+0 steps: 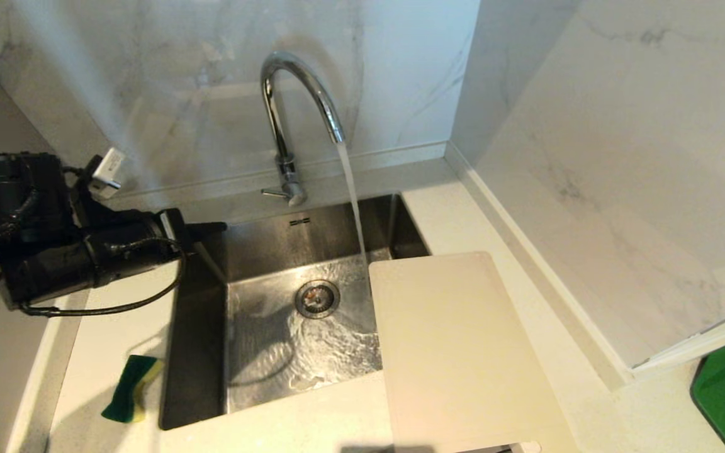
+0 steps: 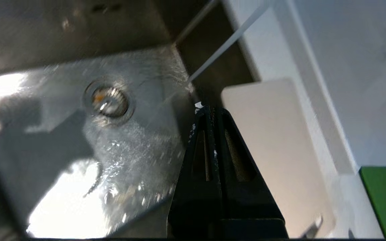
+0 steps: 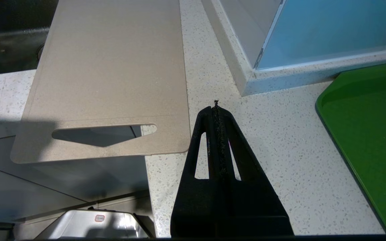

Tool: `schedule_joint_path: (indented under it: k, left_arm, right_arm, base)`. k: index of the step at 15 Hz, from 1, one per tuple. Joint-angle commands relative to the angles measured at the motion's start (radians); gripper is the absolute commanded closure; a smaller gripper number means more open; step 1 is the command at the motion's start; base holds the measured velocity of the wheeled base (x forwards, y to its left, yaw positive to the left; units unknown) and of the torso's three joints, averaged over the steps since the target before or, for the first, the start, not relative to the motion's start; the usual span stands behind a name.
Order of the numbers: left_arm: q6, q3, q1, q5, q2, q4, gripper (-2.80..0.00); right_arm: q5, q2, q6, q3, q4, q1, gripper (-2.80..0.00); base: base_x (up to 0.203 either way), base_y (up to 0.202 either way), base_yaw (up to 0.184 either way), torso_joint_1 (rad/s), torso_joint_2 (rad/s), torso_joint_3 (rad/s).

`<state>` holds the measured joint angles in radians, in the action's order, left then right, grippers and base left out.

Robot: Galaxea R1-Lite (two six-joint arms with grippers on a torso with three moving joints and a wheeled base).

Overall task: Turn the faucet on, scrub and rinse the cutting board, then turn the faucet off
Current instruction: Turn off the tap

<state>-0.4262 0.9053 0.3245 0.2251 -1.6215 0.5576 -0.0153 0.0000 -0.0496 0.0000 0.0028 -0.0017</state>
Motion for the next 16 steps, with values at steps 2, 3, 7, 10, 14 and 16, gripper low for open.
schedule_joint_path:
  k: [2,3,7,10,14,16]
  left_arm:
    - [-0.003,0.027,0.04,-0.041,-0.237,0.328,0.0]
    - [0.0,0.046,0.057,-0.085,-0.298,0.414,0.0]
    - [0.021,0.146,0.094,-0.197,-0.443,0.565,0.0]
    - [0.041,0.266,0.093,-0.256,-0.541,0.573,0.0]
    - [0.098,0.345,0.091,-0.281,-0.634,0.623,0.0]
    - [0.102,0.424,0.076,-0.286,-0.669,0.622,0.0]
  right_arm:
    - [0.0,0.0,-0.001,0.0,0.002,0.0,0.0]
    - [0.0,0.0,-0.001,0.0,0.002,0.0,0.0]
    - [0.0,0.0,-0.001,0.0,0.0,0.0,0.0]
    - [0.0,0.0,-0.001,0.0,0.0,0.0,0.0]
    - [-0.002,0.0,-0.001,0.0,0.0,0.0,0.0]
    - [0.0,0.0,-0.001,0.0,0.0,0.0,0.0]
  base:
    - [0.0,0.0,0.0,0.0,0.0,0.0]
    - [0.0,0.0,0.0,0.0,0.0,0.0]
    - [0.0,0.0,0.0,0.0,0.0,0.0]
    - [0.0,0.0,0.0,0.0,0.0,0.0]
    - [0.0,0.0,0.0,0.0,0.0,0.0]
    - [0.0,0.0,0.0,0.0,0.0,0.0]
